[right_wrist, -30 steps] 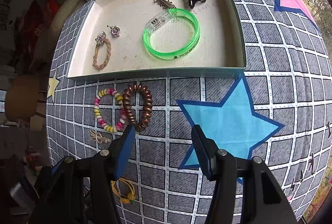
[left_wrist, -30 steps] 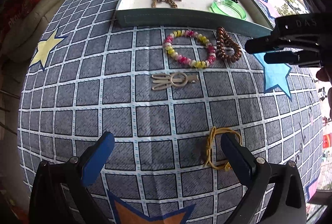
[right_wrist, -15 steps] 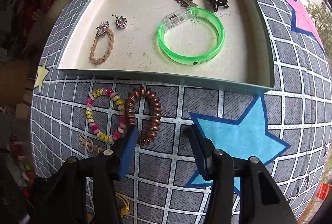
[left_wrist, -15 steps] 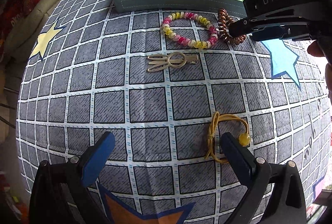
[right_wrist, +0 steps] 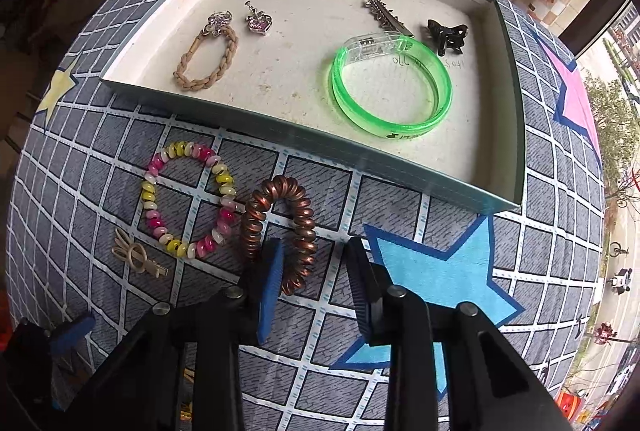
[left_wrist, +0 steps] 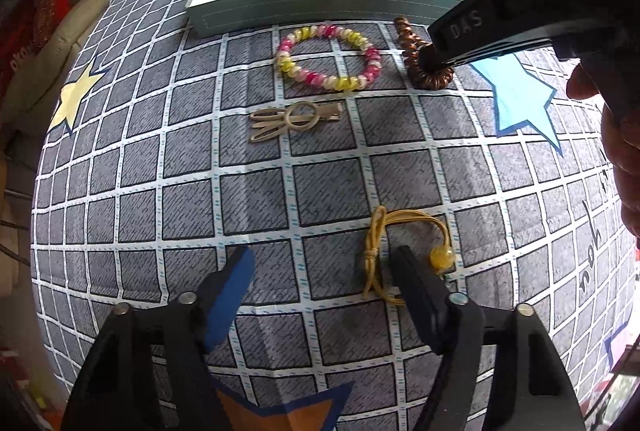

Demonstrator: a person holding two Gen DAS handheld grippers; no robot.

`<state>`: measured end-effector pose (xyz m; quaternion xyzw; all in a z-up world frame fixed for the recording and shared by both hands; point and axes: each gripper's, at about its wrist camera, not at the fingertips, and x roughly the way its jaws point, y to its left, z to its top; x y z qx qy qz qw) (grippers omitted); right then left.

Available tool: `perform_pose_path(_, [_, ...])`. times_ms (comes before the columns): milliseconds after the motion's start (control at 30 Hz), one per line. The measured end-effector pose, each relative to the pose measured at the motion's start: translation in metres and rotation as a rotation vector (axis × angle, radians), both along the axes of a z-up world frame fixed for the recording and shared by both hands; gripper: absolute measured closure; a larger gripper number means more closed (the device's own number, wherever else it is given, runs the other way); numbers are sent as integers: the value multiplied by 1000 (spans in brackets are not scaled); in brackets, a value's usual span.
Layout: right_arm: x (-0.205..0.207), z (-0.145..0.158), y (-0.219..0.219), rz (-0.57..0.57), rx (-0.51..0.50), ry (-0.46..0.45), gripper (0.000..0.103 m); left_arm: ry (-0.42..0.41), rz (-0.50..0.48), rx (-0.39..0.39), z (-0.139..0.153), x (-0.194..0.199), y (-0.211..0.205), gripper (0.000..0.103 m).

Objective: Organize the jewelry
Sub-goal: 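Grasp the brown coil hair tie with the right tool while the left tool grasps the yellow hair tie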

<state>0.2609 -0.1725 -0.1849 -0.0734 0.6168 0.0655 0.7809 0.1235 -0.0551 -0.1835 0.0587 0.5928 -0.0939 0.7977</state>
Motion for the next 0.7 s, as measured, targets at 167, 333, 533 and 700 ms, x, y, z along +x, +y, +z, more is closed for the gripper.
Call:
perform_pose_path(167, [0, 0, 1, -2, 22, 0, 90, -2, -34, -2, 2, -5, -8, 39])
perform_pose_path(333, [-12, 5, -18, -52, 109, 12, 90, 2, -64, -10, 4, -4, -22, 68])
perform_pose_path(533, [-33, 16, -36, -92, 166, 18, 90, 32, -52, -127, 15, 6, -33, 84])
perform_pose_path(700, [-51, 22, -49, -130, 206, 29, 90, 30, -6, -197, 22, 14, -17, 84])
